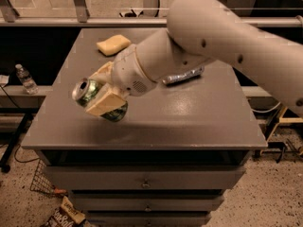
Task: Place green can upright
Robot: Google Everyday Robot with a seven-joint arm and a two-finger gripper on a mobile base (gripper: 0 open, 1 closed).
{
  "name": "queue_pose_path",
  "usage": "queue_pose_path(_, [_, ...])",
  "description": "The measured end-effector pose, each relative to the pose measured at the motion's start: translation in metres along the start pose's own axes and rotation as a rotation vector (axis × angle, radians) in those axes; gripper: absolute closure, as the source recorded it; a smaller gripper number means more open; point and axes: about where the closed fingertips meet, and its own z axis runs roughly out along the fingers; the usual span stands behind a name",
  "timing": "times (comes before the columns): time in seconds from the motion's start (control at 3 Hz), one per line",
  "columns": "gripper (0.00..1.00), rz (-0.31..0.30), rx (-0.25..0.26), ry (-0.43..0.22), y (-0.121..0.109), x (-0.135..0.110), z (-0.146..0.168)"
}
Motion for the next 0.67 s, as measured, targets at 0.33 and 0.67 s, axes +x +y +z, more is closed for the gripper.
queue_pose_path(0.33, [1.0,0.031,0.125,-0.089,-0.0156,-0.0041,-0.0276])
queue_pose_path(0.67, [1.0,0.029,0.127,-0.099,-0.0136,-0.0058,-0.0253])
